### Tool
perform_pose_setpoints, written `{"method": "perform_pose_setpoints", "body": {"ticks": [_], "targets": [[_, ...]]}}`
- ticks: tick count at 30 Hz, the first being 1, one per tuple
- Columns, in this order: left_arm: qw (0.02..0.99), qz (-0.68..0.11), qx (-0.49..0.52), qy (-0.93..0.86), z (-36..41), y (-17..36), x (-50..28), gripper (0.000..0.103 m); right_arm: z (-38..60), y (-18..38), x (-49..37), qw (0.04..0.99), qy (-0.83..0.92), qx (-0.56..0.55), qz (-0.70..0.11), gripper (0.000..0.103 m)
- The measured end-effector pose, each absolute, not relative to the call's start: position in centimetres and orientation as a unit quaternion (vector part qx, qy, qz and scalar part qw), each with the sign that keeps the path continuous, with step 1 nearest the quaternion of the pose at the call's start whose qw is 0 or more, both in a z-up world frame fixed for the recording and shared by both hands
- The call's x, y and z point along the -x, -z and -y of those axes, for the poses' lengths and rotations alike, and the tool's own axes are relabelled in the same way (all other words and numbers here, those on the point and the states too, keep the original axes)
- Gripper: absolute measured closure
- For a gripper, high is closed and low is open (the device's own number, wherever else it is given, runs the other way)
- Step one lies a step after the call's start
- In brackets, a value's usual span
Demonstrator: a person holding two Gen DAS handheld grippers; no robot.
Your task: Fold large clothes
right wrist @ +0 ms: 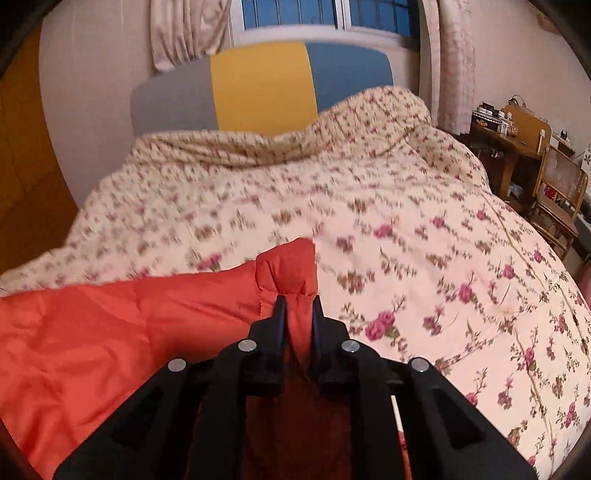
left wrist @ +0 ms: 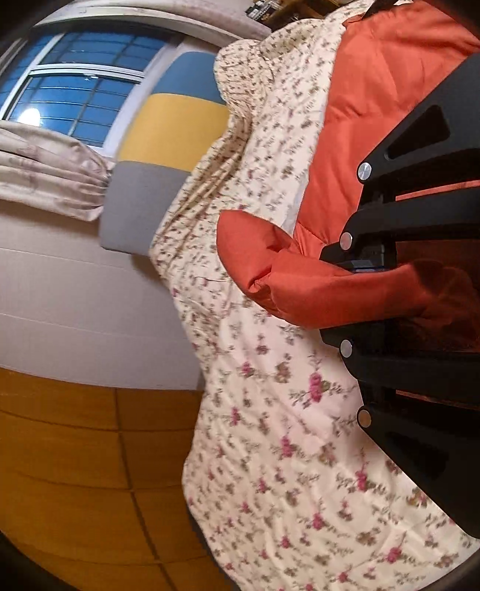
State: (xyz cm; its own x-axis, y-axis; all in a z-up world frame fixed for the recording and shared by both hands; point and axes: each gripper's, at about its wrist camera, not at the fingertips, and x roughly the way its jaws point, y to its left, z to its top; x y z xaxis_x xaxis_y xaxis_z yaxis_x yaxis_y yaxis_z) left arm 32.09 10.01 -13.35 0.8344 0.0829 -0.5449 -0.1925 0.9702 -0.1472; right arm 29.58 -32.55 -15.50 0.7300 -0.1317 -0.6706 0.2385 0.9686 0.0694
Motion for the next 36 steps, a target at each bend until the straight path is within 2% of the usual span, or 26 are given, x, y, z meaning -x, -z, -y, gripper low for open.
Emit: {"method": "perform_pose_setpoints", "body": {"ticks": [4,10,18,20,21,22,23,24,27,29,32,36], "targets": [[0.944,-0.312,0.078,-0.074,-9.1,15.3,-33.4,0.087,32.6,17.7,-30.6,0.913,0.112,-0.076,-0.385,0.085],[0.917,-0.383,0.092,-0.058,-9.2,18.3,-35.8,0.071,33.3,19.6,-31.7,0.892,0.118,-0.090,-0.428,0.079],[0.902,-0.415,0.100,-0.055,-9.3,19.4,-36.7,0.061,31.2,20.1,-32.2,0.889,0.157,-0.019,-0.431,0.076],[0.901,-0.417,0.107,-0.056,-9.6,19.3,-36.5,0.055,31.0,20.2,-32.2,0.888,0.162,-0.012,-0.430,0.074],[0.900,-0.418,0.108,-0.059,-9.7,19.3,-36.5,0.049,30.9,20.3,-32.1,0.888,0.165,-0.009,-0.429,0.073],[0.898,-0.421,0.111,-0.062,-9.9,19.1,-36.3,0.035,31.0,20.3,-32.1,0.888,0.168,-0.008,-0.428,0.071],[0.896,-0.424,0.113,-0.068,-10.0,18.8,-36.0,0.026,31.0,20.3,-32.0,0.887,0.170,-0.007,-0.428,0.069],[0.896,-0.420,0.123,-0.070,-10.3,18.2,-35.1,0.019,31.0,20.2,-32.1,0.887,0.172,-0.007,-0.428,0.068],[0.905,-0.399,0.135,-0.060,-10.1,16.0,-32.6,0.012,31.0,20.1,-32.1,0.886,0.177,-0.009,-0.428,0.065],[0.921,-0.356,0.145,-0.056,-9.3,13.6,-29.9,0.012,31.0,20.1,-32.1,0.886,0.177,-0.009,-0.428,0.064],[0.946,-0.276,0.163,-0.047,-7.3,10.2,-26.6,0.007,31.0,20.0,-32.0,0.886,0.181,-0.007,-0.427,0.062],[0.954,-0.283,0.097,0.005,-2.0,9.1,-28.2,0.007,30.9,19.9,-31.9,0.886,0.186,-0.007,-0.426,0.058]]}}
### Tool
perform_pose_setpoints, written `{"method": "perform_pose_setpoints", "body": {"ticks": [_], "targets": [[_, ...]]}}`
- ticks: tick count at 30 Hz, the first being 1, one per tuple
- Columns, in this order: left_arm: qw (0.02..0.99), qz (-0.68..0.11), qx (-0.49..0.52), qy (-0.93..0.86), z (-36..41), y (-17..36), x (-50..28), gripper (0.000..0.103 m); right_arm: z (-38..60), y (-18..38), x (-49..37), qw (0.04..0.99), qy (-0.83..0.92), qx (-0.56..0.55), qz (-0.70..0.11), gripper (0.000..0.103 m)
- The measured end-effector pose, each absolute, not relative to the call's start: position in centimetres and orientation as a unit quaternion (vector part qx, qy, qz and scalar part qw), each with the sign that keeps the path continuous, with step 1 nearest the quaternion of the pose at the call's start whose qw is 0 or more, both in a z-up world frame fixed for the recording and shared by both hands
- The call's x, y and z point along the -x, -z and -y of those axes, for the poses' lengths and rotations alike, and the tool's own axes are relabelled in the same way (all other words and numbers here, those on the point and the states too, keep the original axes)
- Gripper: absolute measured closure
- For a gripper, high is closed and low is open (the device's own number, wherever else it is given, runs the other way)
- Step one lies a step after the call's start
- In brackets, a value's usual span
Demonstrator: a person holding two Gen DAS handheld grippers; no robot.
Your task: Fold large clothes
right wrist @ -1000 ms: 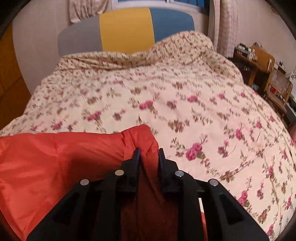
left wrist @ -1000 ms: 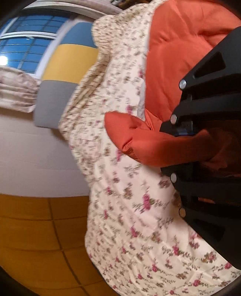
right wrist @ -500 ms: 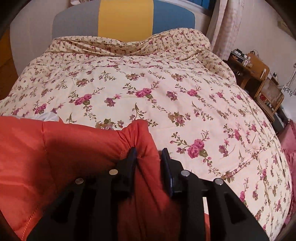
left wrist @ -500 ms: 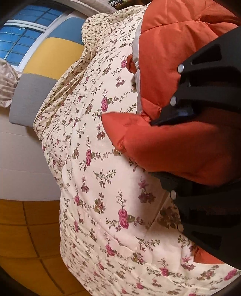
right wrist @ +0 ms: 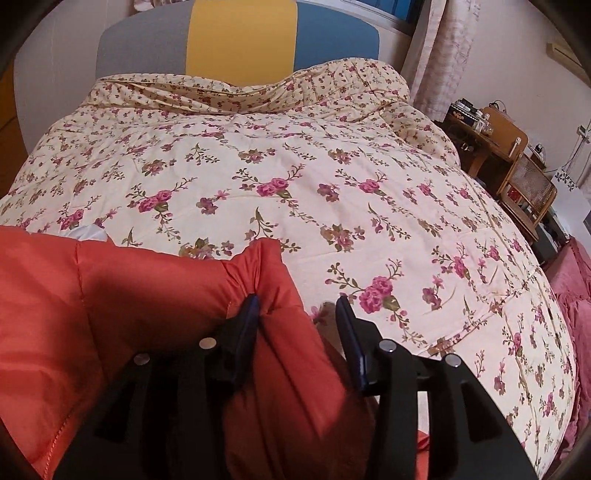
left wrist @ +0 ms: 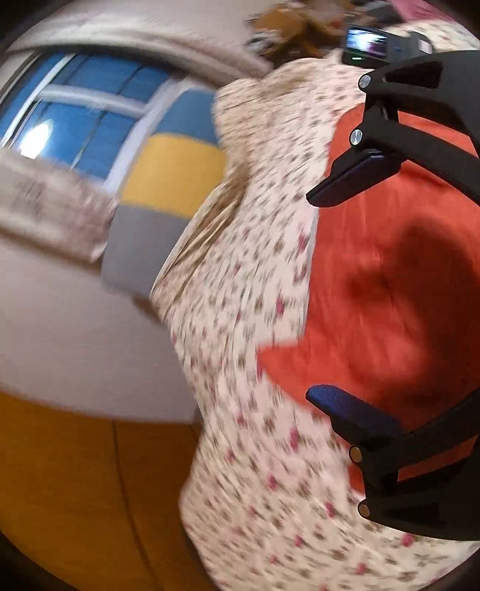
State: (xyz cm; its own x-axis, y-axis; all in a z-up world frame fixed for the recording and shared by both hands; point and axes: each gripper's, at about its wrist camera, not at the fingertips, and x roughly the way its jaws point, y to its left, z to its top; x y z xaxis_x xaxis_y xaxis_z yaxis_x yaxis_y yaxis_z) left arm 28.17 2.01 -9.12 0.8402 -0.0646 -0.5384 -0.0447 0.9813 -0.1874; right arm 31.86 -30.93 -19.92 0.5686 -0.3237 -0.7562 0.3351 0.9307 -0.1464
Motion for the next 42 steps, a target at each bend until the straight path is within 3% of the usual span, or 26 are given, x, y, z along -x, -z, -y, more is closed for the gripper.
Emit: {"method": "perform_pose_setpoints", "body": {"ticks": [5,9,21,24,30,35,42], "targets": [[0.945,-0.326,0.028,0.023,2.0,12.7,-31.4,0.007,31.1,19.9,-31.7,0.885,0.187,-0.010,-0.425,0.056],[0.938,-0.339,0.068,0.035,1.4,16.3,-32.1,0.003,31.2,19.8,-31.7,0.887,0.184,-0.017,-0.424,0.056],[0.937,-0.343,0.059,0.030,1.5,17.8,-32.6,0.003,30.7,18.1,-31.2,0.892,0.164,-0.015,-0.422,0.050],[0.937,-0.344,0.059,0.029,1.5,17.8,-32.6,0.003,29.6,14.1,-28.3,0.921,0.145,-0.046,-0.357,0.042],[0.937,-0.343,0.058,0.029,1.4,17.7,-32.6,0.003,24.5,9.0,-25.5,0.958,0.036,-0.088,-0.272,0.041],[0.937,-0.342,0.060,0.029,1.3,17.8,-32.5,0.003,20.1,12.1,-28.1,0.952,-0.009,-0.036,-0.303,0.048],[0.938,-0.340,0.059,0.027,1.4,17.8,-32.5,0.003,19.6,17.2,-29.5,0.942,0.014,-0.019,-0.334,0.047]]}}
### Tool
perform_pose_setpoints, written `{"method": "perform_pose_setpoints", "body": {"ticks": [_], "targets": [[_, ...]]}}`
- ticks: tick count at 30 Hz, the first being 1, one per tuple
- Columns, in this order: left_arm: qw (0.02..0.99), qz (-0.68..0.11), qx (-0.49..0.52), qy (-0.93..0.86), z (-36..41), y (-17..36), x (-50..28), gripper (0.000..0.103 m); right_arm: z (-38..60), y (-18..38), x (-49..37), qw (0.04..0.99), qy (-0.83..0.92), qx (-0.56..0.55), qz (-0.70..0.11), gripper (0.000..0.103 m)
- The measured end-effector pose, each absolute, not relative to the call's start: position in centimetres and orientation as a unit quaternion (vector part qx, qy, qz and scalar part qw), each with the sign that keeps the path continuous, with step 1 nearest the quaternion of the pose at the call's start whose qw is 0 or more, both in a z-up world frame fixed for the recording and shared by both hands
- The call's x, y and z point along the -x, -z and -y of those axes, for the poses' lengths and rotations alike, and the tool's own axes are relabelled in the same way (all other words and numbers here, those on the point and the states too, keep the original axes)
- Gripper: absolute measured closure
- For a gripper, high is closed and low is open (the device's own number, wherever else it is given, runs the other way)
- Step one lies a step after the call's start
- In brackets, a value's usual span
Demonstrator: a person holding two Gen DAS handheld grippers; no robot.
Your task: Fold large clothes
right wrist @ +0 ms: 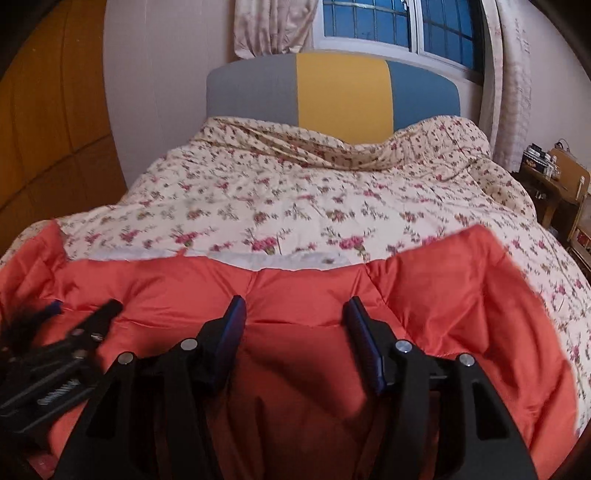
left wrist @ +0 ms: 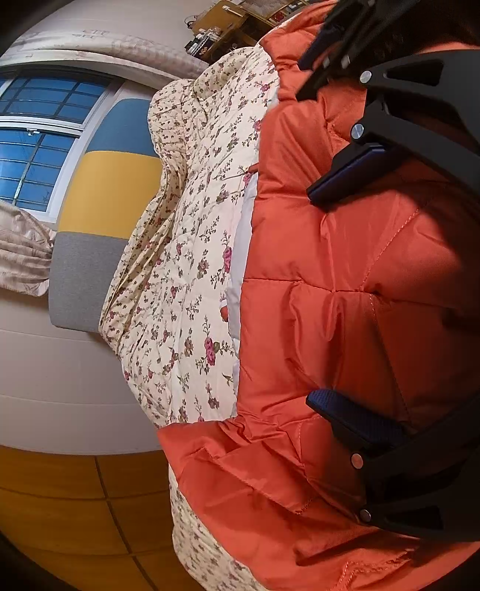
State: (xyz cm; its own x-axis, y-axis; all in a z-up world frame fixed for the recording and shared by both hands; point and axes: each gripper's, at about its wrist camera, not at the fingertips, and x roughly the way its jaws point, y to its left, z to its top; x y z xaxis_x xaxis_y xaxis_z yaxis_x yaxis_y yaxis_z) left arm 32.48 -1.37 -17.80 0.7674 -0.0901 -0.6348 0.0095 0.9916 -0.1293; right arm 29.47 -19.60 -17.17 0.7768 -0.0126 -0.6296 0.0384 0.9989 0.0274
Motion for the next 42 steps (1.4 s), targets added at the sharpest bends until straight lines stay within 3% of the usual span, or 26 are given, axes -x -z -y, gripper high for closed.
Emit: {"method": "perform_pose_setpoints", "body": {"ticks": [8,13,19,24,29,35,42], "targets": [[0.933,-0.356,0.047,0.016,1.9,17.8,-32.9,0.003,19.3,18.4,-30.5,0.935,0.018,-0.009,-0.353,0.046],[0.918,-0.393,0.031,0.033,1.4,15.3,-32.6,0.003,21.0,15.8,-29.2,0.933,-0.017,-0.065,-0.354,0.045],[0.946,-0.322,0.035,-0.018,-3.6,10.8,-31.6,0.003,25.8,11.2,-26.8,0.947,0.001,-0.073,-0.313,0.045],[0.930,-0.359,-0.003,-0.085,-6.6,13.4,-33.7,0.003,29.7,13.0,-27.7,0.934,0.056,-0.059,-0.347,0.045],[0.897,-0.432,0.062,-0.069,-9.8,17.9,-35.8,0.003,31.5,16.8,-28.5,0.917,0.068,-0.083,-0.384,0.043],[0.889,-0.432,0.149,-0.027,-12.2,19.8,-36.0,0.003,31.4,18.7,-29.1,0.913,0.077,-0.081,-0.393,0.041],[0.891,-0.434,0.130,-0.039,-11.2,20.1,-36.3,0.003,31.3,19.1,-29.5,0.912,0.079,-0.082,-0.394,0.040]]}}
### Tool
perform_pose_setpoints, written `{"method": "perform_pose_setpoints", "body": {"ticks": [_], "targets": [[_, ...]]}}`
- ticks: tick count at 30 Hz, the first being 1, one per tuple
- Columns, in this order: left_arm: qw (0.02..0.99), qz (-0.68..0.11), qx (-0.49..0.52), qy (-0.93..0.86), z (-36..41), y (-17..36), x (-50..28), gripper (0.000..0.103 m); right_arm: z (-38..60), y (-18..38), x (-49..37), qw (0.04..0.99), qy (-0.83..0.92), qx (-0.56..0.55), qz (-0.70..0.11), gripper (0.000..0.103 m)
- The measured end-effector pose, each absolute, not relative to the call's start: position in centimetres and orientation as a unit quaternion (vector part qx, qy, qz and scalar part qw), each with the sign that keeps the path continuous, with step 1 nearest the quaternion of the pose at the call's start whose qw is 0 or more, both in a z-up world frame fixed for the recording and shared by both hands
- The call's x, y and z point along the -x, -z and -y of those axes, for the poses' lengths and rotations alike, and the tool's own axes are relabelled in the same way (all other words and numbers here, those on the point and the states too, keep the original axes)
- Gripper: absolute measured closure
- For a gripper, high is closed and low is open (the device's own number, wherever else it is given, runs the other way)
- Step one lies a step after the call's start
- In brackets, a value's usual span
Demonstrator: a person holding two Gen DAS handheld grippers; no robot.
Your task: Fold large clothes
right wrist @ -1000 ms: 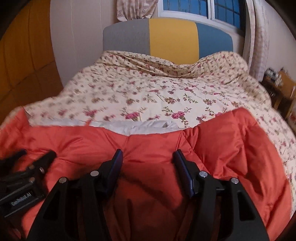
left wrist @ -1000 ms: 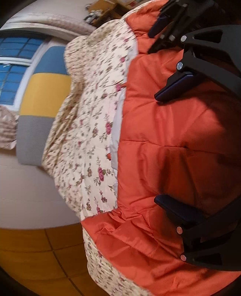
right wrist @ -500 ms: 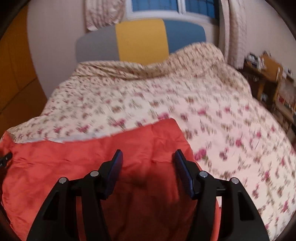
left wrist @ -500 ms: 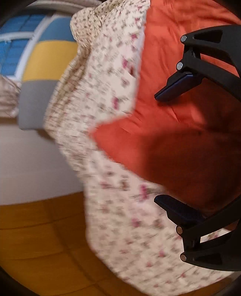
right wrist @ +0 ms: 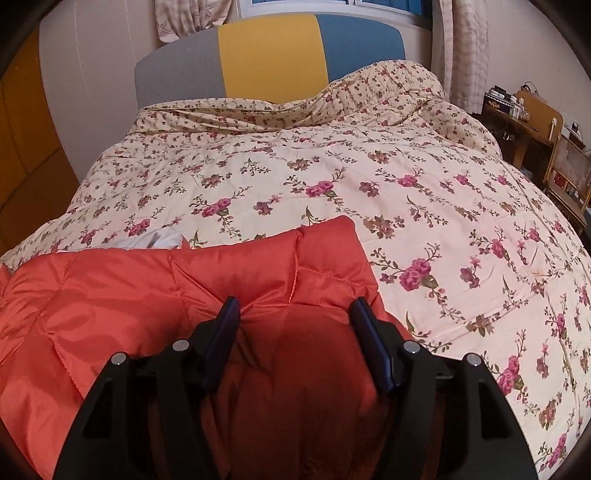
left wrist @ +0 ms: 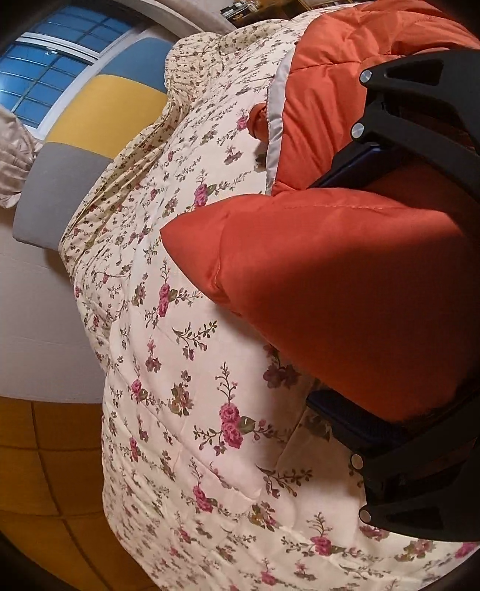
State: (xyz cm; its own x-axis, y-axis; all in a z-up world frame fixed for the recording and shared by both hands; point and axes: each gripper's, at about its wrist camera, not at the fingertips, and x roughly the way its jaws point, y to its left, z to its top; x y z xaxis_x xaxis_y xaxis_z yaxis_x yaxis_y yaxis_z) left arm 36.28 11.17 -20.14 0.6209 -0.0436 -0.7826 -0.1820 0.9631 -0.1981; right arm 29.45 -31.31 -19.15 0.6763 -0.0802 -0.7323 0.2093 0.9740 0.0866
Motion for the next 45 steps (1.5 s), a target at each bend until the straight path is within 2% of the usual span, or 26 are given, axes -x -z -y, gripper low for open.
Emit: {"method": "perform_pose_setpoints", "body": {"ticks": [7,13,22,34,36,38,40,41,43,45], "targets": [[0.901,-0.415,0.103,-0.069,-11.0,17.2,-32.6,0.003,30.8,18.0,-29.0,0.911,0.085,-0.068,-0.397,0.036],[0.919,-0.359,0.151,-0.063,-13.0,15.2,-25.5,0.003,29.5,15.2,-25.7,0.922,0.075,-0.061,-0.375,0.035],[0.889,-0.361,0.270,-0.083,-17.0,17.4,-17.7,0.003,25.6,12.5,-19.7,0.931,0.024,-0.074,-0.357,0.031],[0.875,-0.372,0.308,0.043,-13.9,19.0,-12.4,0.004,21.3,12.8,-13.2,0.931,-0.024,-0.077,-0.355,0.028],[0.866,-0.372,0.329,0.058,-13.7,19.0,-12.2,0.010,20.7,13.3,-12.3,0.929,-0.036,-0.082,-0.360,0.036],[0.858,-0.371,0.348,0.072,-13.5,19.0,-12.2,0.011,20.3,13.7,-11.6,0.926,-0.053,-0.088,-0.363,0.059],[0.859,-0.376,0.341,0.067,-13.4,19.1,-12.5,0.021,19.8,13.9,-11.1,0.922,-0.079,-0.099,-0.366,0.075],[0.859,-0.378,0.340,0.063,-13.4,19.3,-12.6,0.024,19.5,14.1,-10.9,0.921,-0.087,-0.101,-0.367,0.081],[0.857,-0.369,0.355,0.063,-13.8,19.6,-12.6,0.028,18.5,14.1,-10.6,0.921,-0.108,-0.092,-0.363,0.086],[0.856,-0.357,0.368,0.065,-14.1,19.9,-12.5,0.028,17.6,14.3,-10.8,0.923,-0.109,-0.066,-0.363,0.087]]}}
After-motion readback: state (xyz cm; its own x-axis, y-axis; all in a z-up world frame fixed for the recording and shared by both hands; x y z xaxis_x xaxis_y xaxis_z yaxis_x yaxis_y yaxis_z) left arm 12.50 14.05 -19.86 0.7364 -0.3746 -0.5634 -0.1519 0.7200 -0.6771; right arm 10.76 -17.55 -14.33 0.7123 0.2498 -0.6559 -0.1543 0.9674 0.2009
